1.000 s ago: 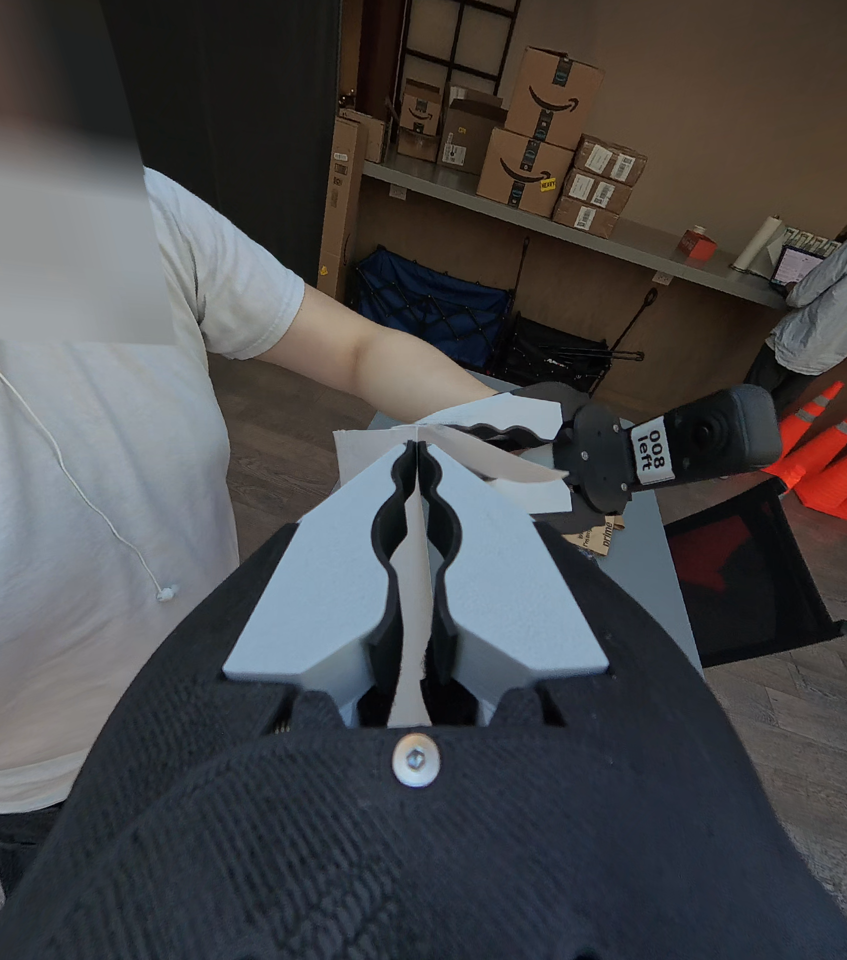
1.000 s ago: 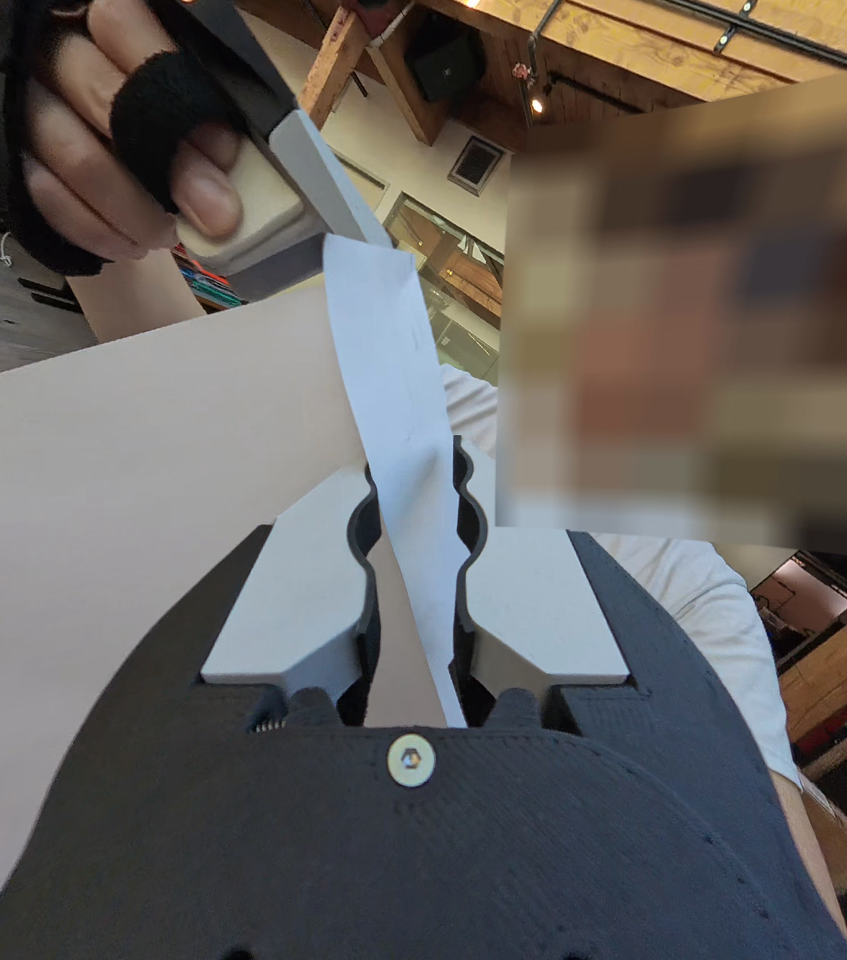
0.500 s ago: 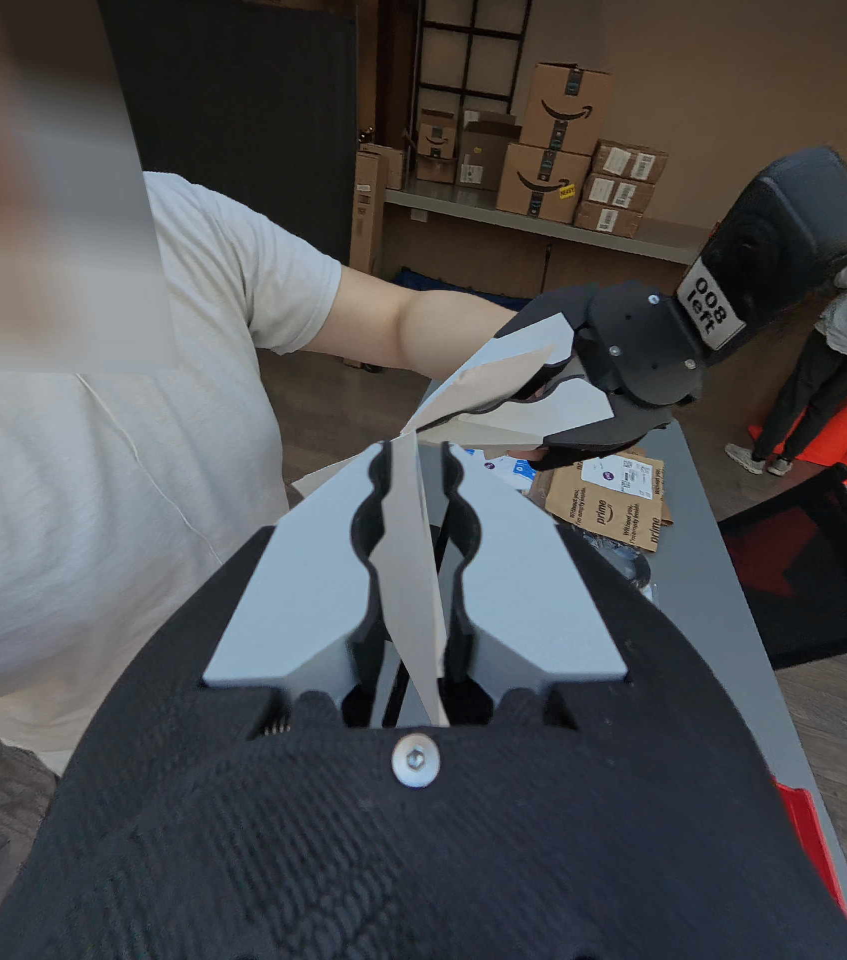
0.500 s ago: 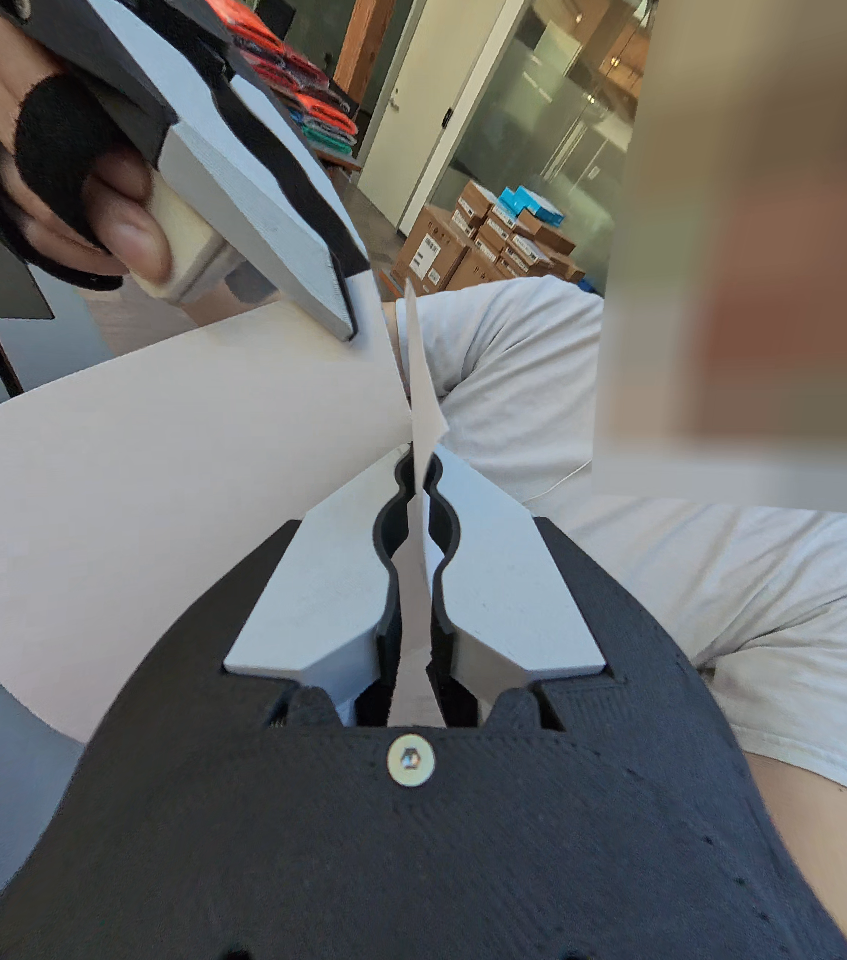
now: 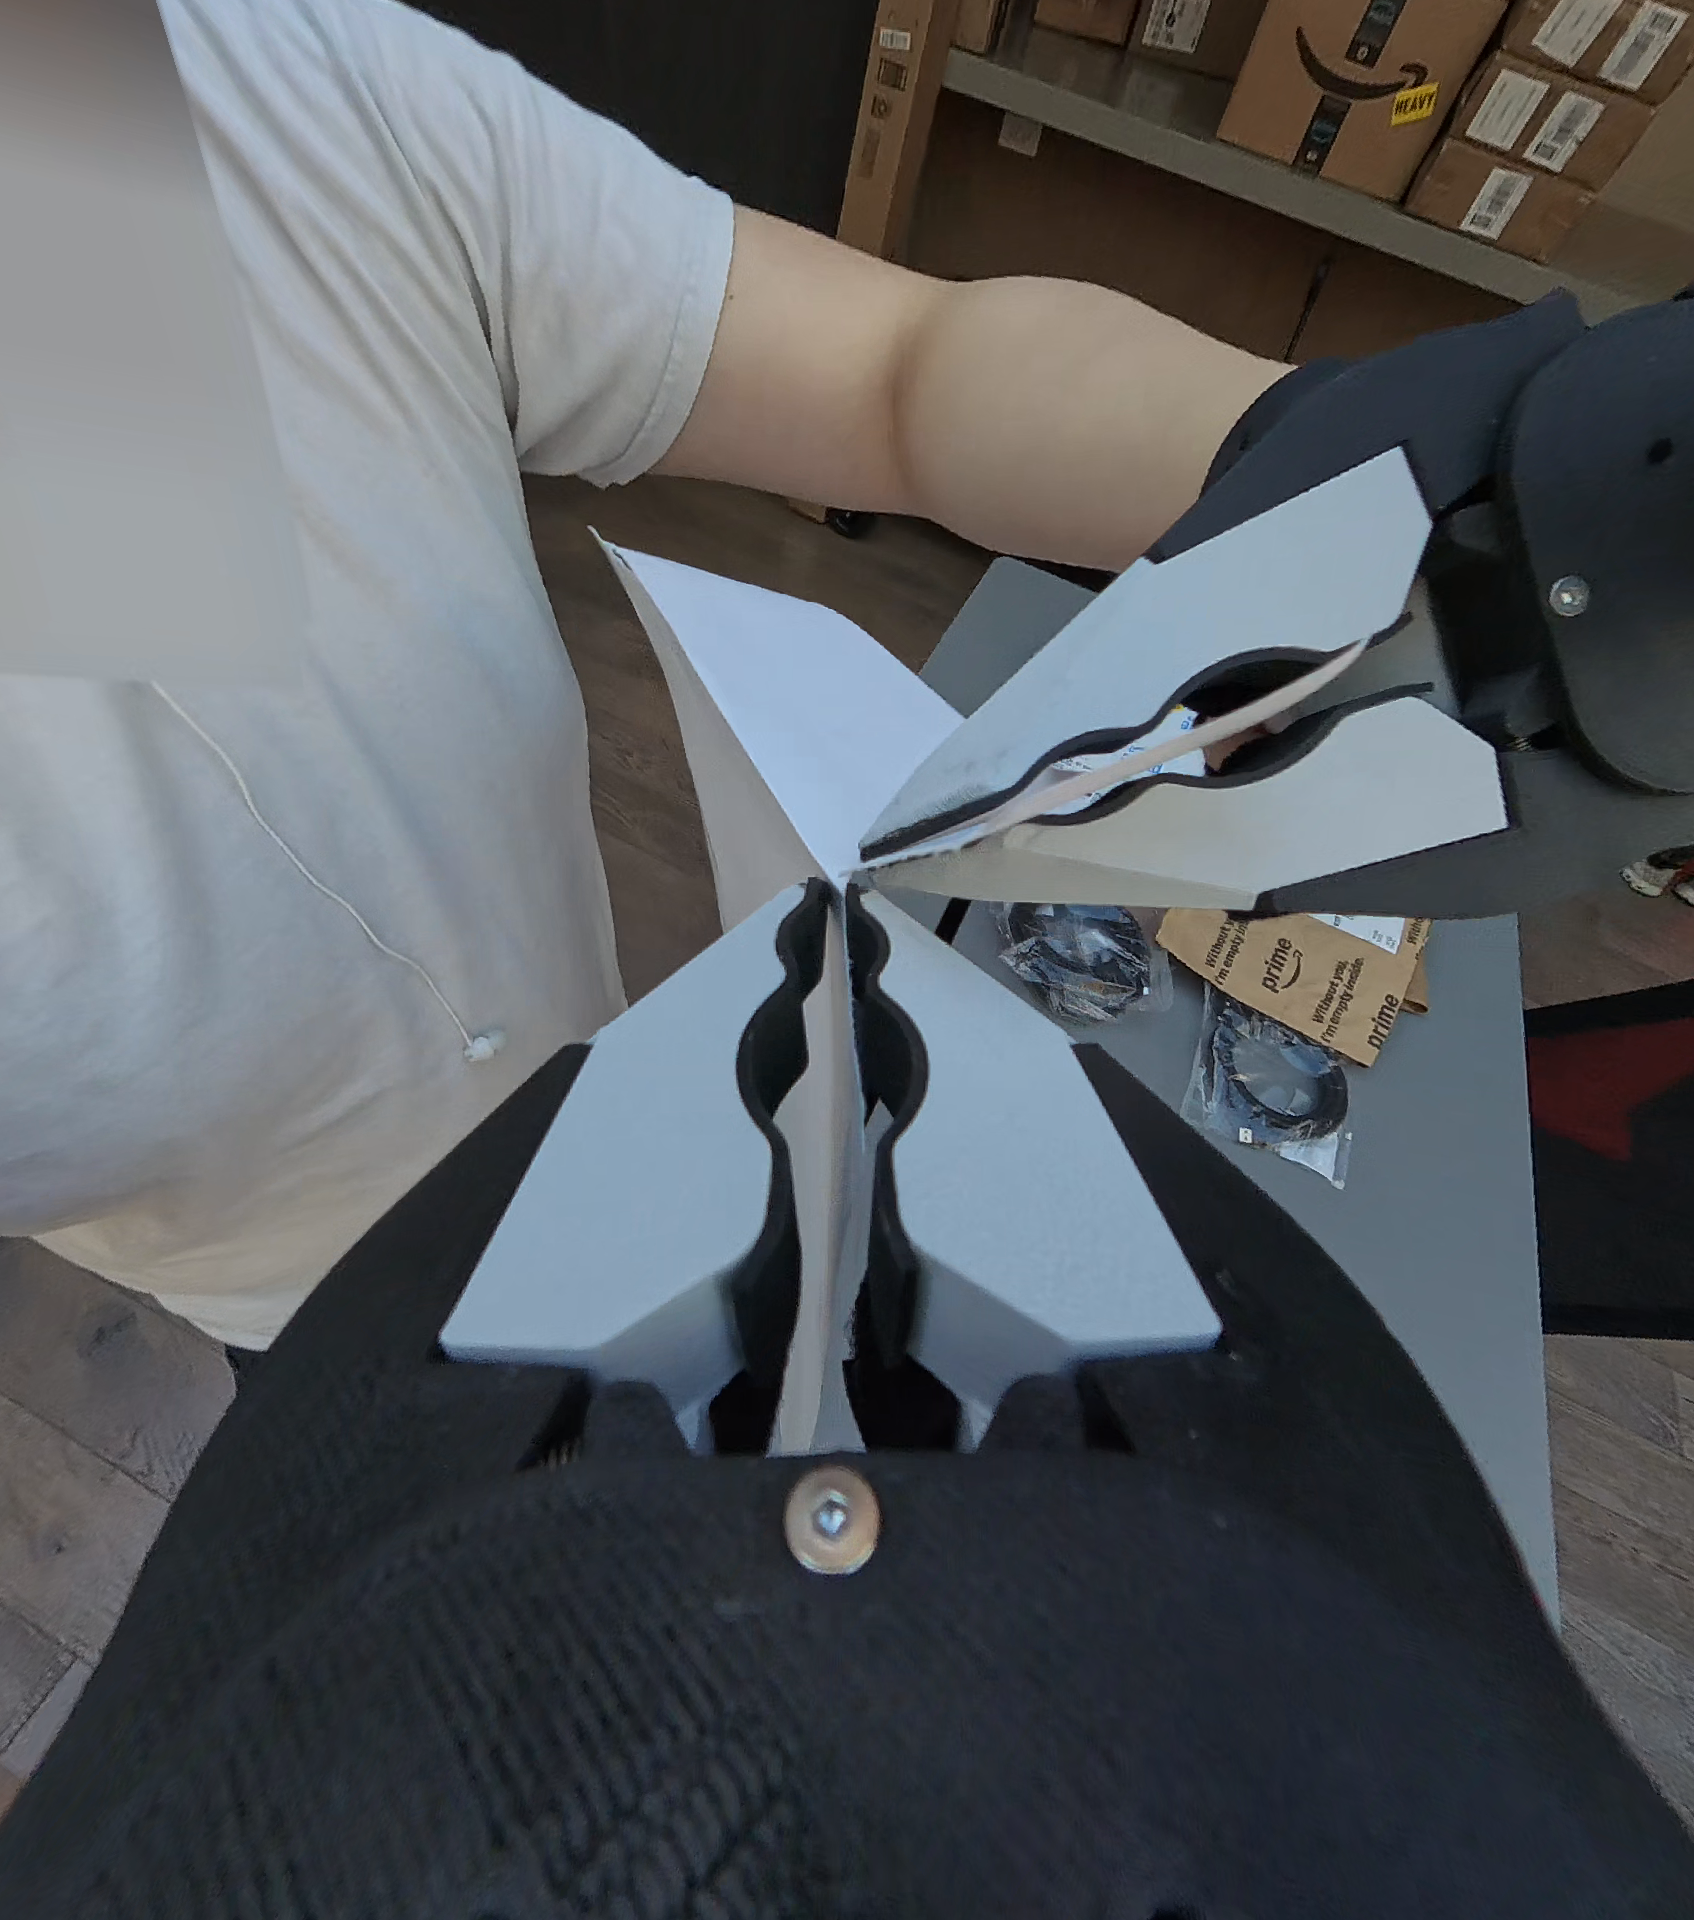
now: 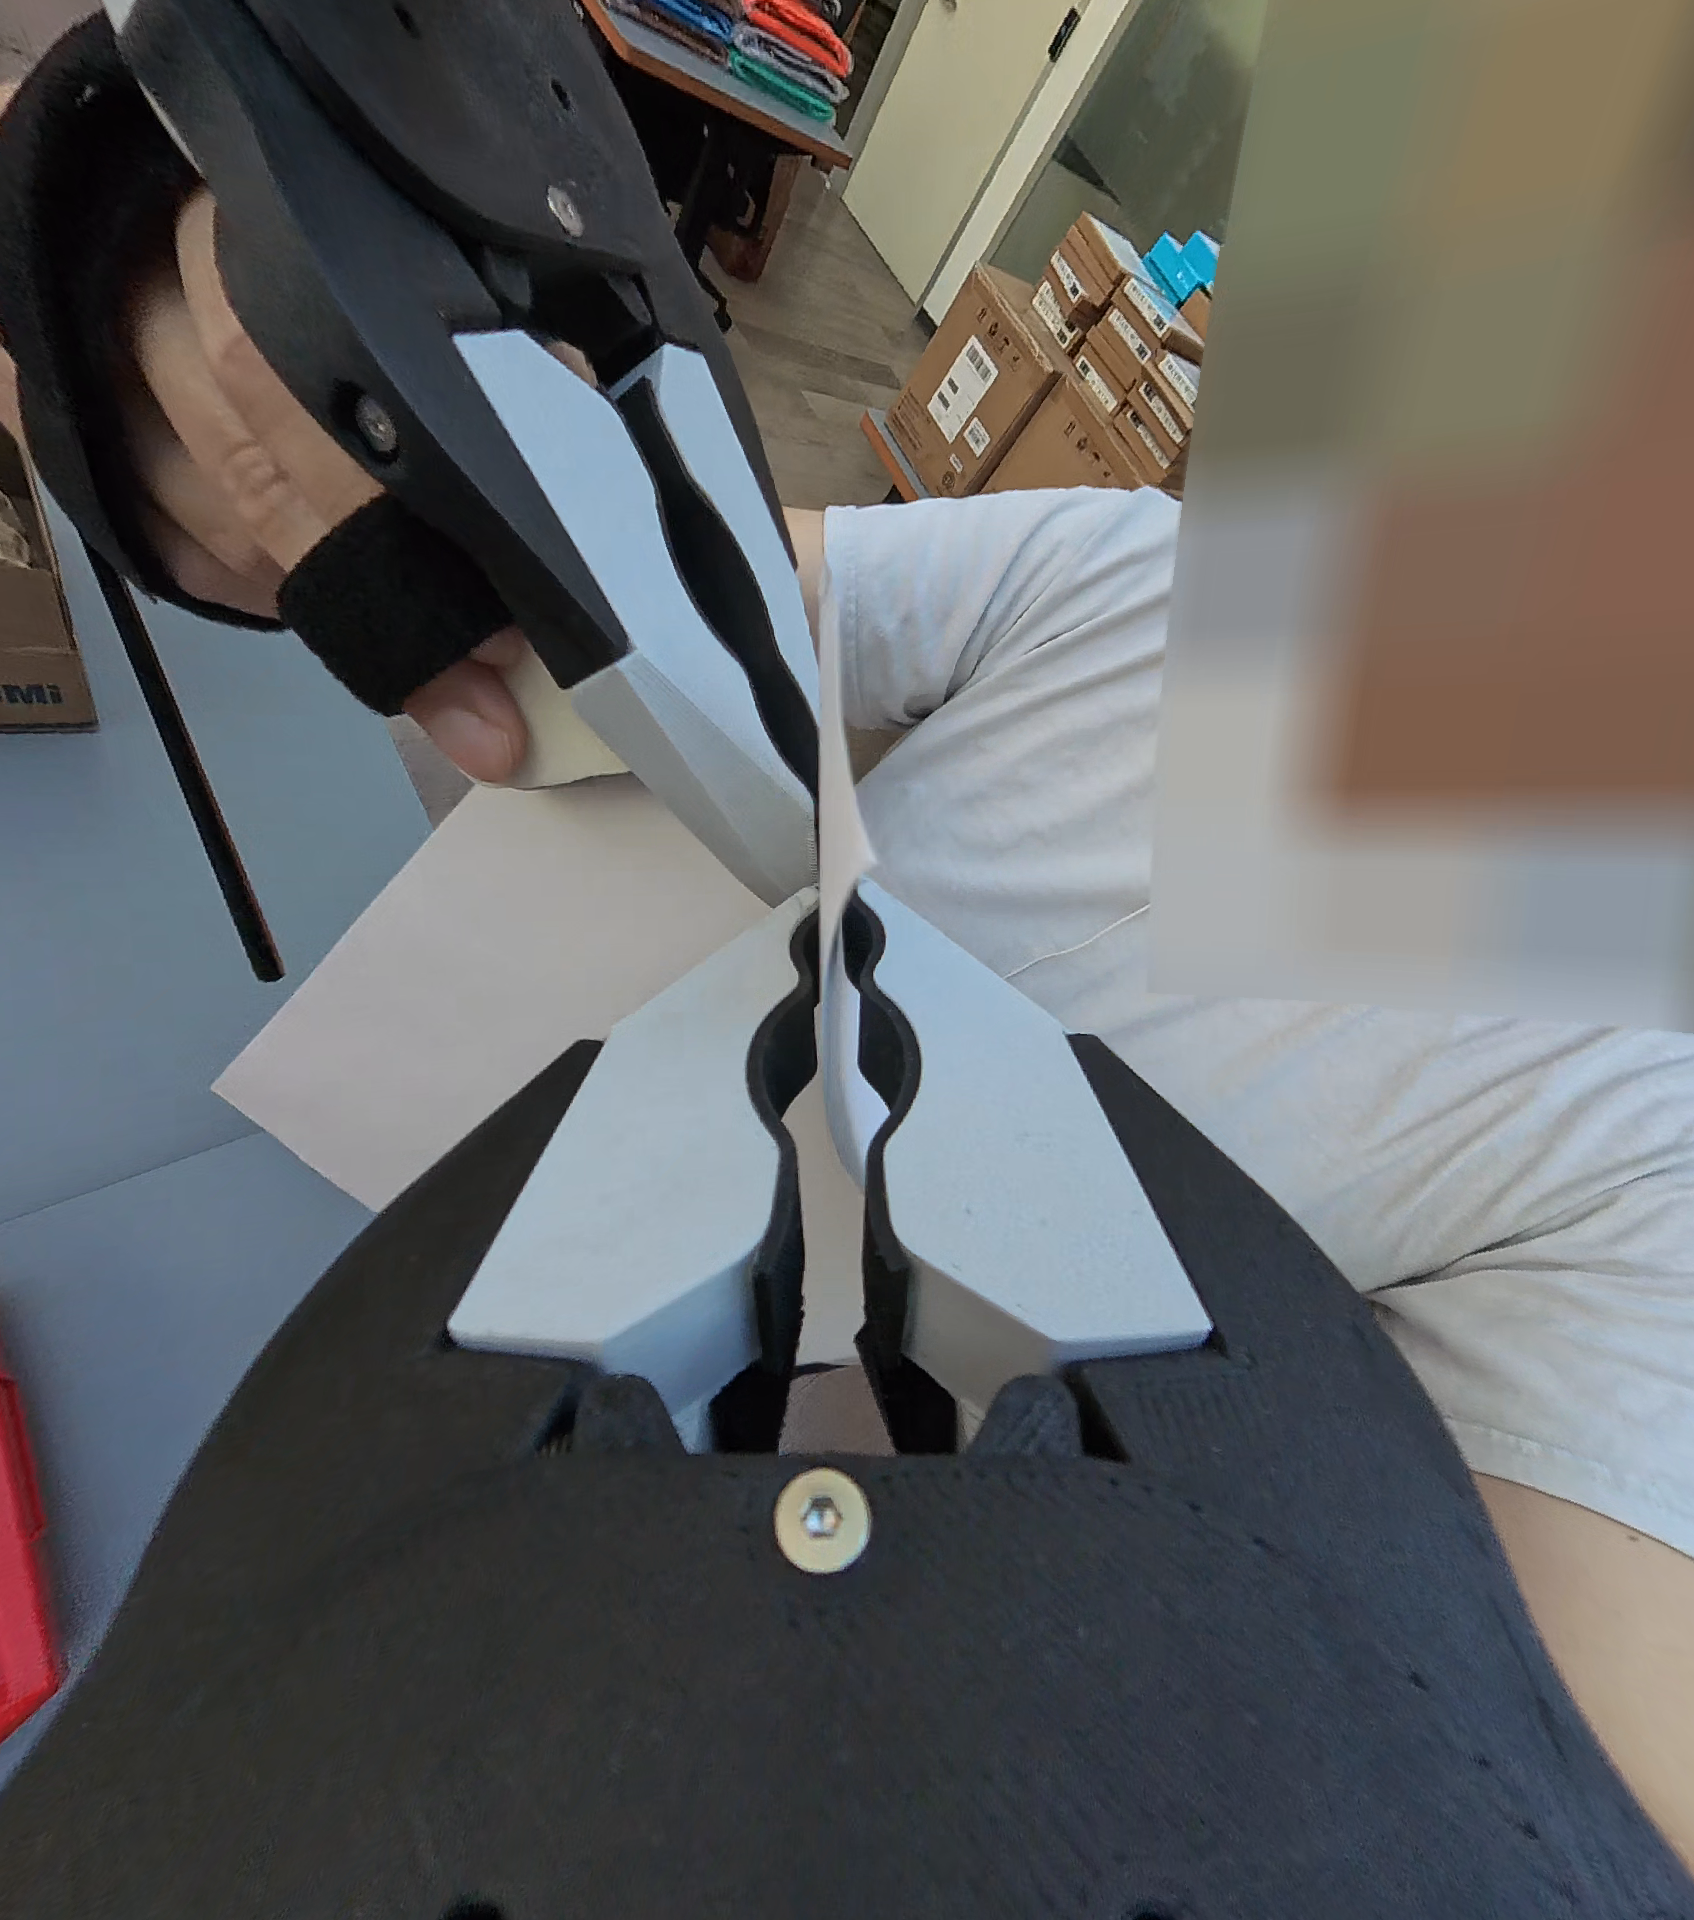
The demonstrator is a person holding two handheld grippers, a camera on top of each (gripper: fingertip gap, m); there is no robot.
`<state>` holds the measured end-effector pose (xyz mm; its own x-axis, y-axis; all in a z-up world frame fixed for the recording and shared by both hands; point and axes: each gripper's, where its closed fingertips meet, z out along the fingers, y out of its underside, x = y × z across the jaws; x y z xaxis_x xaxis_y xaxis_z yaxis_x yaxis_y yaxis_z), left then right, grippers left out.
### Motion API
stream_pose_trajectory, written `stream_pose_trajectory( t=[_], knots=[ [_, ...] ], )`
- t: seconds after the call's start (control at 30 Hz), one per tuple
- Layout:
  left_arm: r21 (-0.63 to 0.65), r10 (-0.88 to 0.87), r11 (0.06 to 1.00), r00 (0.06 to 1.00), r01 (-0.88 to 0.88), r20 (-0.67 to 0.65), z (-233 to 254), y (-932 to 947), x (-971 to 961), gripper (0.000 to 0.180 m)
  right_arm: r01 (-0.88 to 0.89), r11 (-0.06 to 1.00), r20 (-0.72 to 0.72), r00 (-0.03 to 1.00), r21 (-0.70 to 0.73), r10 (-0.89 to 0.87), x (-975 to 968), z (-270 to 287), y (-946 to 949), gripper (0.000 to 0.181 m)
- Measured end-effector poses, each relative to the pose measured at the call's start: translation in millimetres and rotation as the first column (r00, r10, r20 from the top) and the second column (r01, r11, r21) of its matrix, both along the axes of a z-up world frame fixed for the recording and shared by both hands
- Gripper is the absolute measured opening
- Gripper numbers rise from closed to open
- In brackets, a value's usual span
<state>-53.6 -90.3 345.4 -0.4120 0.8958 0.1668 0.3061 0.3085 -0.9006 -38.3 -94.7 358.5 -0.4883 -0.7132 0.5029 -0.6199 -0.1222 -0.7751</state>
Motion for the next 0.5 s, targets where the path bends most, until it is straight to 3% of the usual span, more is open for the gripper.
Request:
stream_pose_trajectory(
  t=[0.07, 0.13, 0.23, 0.5],
  knots=[
    [-0.035, 0.006, 0.999, 1.000, -0.006, -0.017, 3.7, 0.5, -1.6, 0.000, -0.006, 0.999, 0.008, 1.000, -0.045, 0.006, -2.1, 5.3, 0.0, 0.000],
    [-0.021, 0.008, 1.000, 1.000, -0.008, -0.005, 0.8, 1.6, -2.6, 0.000, 0.018, 0.996, -0.033, 0.999, -0.084, -0.020, -6.4, 3.3, -4.8, 0.013],
    [0.003, 0.008, 1.000, 1.000, -0.008, -0.001, -1.6, 2.7, -3.8, 0.000, 0.009, 0.999, -0.057, 0.998, -0.044, -0.012, -4.8, -5.6, -3.6, 0.000],
    [-0.065, -0.029, 0.998, 1.000, 0.028, -0.008, -0.5, 11.4, -1.1, 0.000, 0.000, 1.000, 0.003, 1.000, 0.019, 0.000, -1.9, -5.1, 4.1, 0.000]
  ],
)
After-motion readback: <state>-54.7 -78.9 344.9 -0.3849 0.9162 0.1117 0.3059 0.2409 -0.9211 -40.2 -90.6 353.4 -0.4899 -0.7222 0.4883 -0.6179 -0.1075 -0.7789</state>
